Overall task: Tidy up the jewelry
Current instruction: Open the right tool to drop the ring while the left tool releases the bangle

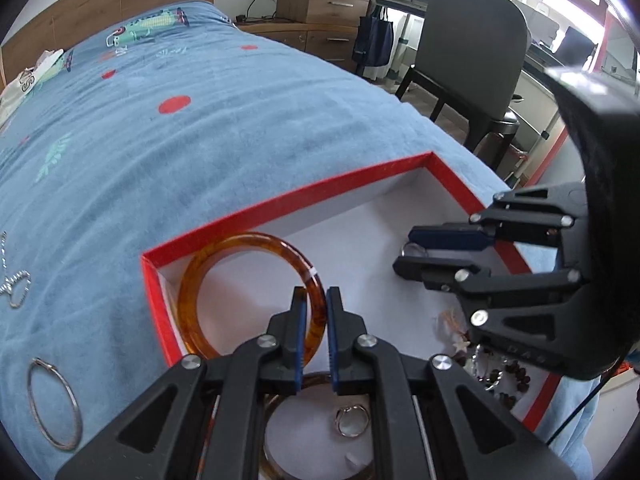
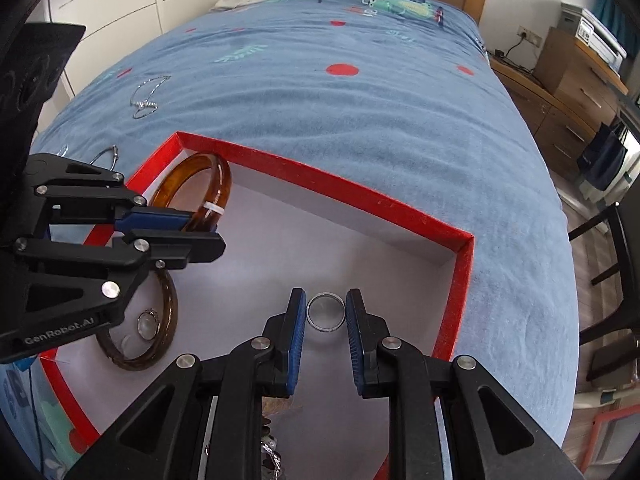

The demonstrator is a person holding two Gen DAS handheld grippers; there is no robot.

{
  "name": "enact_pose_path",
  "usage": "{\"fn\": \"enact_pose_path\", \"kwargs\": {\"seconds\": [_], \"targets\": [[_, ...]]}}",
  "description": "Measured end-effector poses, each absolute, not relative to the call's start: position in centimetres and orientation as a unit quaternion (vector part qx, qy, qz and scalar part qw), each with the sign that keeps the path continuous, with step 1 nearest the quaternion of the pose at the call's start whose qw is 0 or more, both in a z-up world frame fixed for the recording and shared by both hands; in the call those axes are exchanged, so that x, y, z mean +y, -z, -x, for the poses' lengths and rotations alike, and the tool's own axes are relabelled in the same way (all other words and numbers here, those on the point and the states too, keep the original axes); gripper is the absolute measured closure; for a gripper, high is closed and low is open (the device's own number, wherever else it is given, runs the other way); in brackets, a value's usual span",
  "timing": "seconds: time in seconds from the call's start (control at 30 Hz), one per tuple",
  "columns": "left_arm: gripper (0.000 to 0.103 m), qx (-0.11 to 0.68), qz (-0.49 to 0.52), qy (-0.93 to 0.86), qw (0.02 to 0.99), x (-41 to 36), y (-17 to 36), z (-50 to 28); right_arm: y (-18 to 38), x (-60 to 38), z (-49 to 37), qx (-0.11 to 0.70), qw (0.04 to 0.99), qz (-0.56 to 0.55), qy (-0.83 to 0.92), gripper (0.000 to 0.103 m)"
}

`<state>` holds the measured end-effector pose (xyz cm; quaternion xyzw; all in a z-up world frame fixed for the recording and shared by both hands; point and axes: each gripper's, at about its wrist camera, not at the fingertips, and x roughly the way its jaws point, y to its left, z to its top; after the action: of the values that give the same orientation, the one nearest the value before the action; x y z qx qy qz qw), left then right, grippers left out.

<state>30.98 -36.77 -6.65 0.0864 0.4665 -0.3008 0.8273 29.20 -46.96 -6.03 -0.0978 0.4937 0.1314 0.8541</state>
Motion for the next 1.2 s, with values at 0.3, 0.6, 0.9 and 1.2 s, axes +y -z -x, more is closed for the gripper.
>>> {"fn": "enact_pose_path", "kwargs": {"seconds": [0.3, 0.6, 0.9, 1.2], "targets": [[0.093, 0.471, -0.068, 0.309, 0.823, -36.4, 7.4, -31.3, 6.3, -46.8, -29.6, 0.493, 0.853, 0.104, -0.134, 0.082], [0.092, 0.471, -0.064, 0.310, 0.824, -36.3, 7.4, -31.2, 6.4, -46.6, -29.4, 0.492, 0.854, 0.108, -0.131, 0.083], [0.091, 0.474, -0.064, 0.307, 0.823, -36.3, 7.3, -31.3, 6.2, -46.4, -29.2, 0.494, 0.852, 0.116, -0.128, 0.081], [0.085, 0.473, -0.065, 0.310, 0.822, -36.4, 6.9, -31.0, 5.8, -46.4, -28.4, 0.500, 0.849, 0.124, -0.120, 0.078]]}}
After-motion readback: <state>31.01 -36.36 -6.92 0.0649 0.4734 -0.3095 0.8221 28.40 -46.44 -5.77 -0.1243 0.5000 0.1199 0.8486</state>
